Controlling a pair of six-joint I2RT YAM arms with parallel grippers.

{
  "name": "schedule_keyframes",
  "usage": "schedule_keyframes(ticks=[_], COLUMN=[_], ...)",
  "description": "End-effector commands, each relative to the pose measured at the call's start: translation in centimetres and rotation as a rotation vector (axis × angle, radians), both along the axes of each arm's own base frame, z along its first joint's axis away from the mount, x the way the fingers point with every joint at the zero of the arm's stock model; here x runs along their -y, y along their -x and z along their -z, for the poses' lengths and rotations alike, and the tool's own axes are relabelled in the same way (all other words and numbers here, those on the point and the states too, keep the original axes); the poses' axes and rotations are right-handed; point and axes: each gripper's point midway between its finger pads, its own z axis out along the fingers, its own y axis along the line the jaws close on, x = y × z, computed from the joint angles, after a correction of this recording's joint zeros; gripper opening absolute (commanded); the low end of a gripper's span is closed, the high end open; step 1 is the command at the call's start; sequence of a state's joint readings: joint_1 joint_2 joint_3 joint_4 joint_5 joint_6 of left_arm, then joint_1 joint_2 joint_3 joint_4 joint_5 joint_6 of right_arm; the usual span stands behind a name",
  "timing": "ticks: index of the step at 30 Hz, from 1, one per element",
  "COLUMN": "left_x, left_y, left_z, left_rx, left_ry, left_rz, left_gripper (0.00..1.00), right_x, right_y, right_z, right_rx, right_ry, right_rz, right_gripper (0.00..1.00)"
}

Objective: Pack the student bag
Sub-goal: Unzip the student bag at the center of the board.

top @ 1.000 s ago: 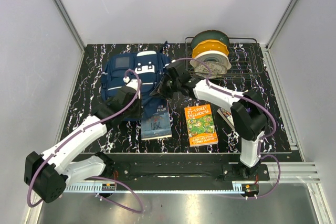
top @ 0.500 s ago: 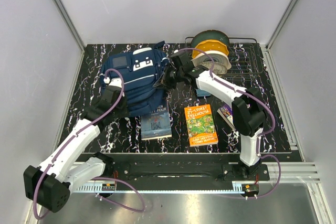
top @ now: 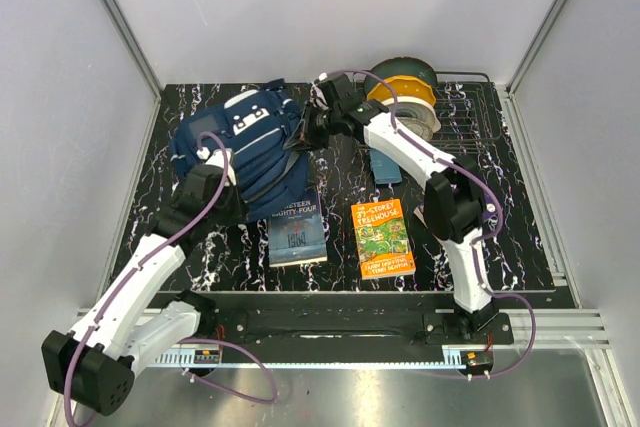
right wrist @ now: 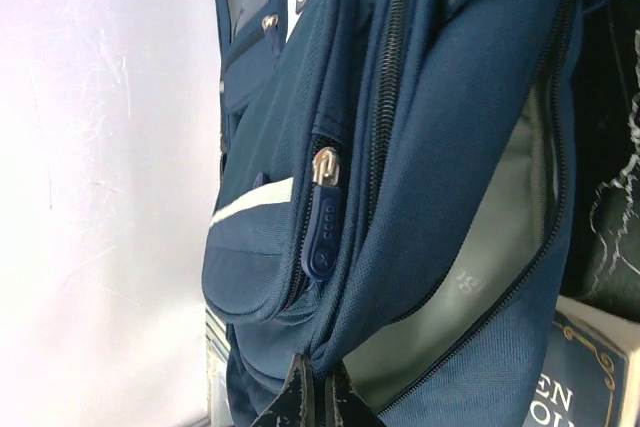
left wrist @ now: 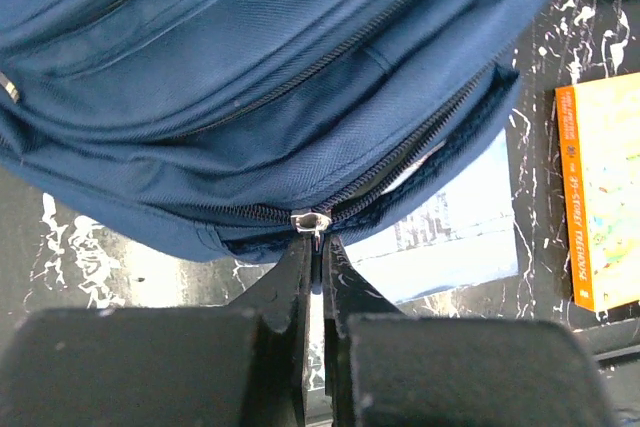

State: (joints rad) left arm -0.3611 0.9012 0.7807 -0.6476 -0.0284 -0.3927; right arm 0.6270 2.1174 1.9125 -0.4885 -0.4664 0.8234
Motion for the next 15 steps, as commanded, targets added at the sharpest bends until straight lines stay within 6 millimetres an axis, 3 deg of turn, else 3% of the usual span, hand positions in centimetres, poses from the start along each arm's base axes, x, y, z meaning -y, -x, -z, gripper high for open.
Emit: schedule_keyframes(ticks=[1, 3, 7, 8, 9, 11, 12, 13, 15], left_x=[3.3, 4.1, 5.1, 5.3, 5.3, 5.3, 5.2, 5.3, 4.9], left_y=[0.6, 0.9, 0.8, 0.8, 0.7, 0.5, 0.4, 0.4, 0.1], left_z=[-1.8, -1.5, -1.3, -1.2, -1.1, -1.0, -0.9, -0.8, -0.7], left_rx=[0.055, 0.047, 0.044, 0.043, 0.04, 0.043, 0.042, 0.04, 0.043], left_ry=[0.103, 0.098, 0.097, 0.096, 0.093, 0.089, 0.085, 0.081, 0.057], left_rz=[0.117, 0.136, 0.149, 0.152, 0.148, 0.144, 0.143, 0.147, 0.133], left_gripper=[0.0, 0.0, 0.0, 0.0, 0.0, 0.0, 0.0, 0.0, 0.0], right_x=[-1.7, -1.6, -0.9, -0.6, 0.1, 1.0, 1.6, 2.0, 2.6], right_y=[-2.0, -2.2, -2.2, -2.2, -2.2, -2.2, -2.2, -2.1, -1.6], right_z=[-2.5, -2.0, -1.0, -1.0, 0.1, -0.9, 0.0, -0.7, 0.0], right_rx=[0.125, 0.119, 0.107, 0.118, 0.122, 0.161, 0.163, 0.177, 0.161], right_ry=[-0.029, -0.01, 0.016, 0.03, 0.07, 0.089, 0.122, 0.121, 0.135], right_rz=[-0.072, -0.075, -0.059, -0.052, -0.037, -0.014, -0.002, 0.005, 0.01], right_gripper=[0.0, 0.01, 0.13, 0.16, 0.18, 0.27, 0.27, 0.38, 0.61])
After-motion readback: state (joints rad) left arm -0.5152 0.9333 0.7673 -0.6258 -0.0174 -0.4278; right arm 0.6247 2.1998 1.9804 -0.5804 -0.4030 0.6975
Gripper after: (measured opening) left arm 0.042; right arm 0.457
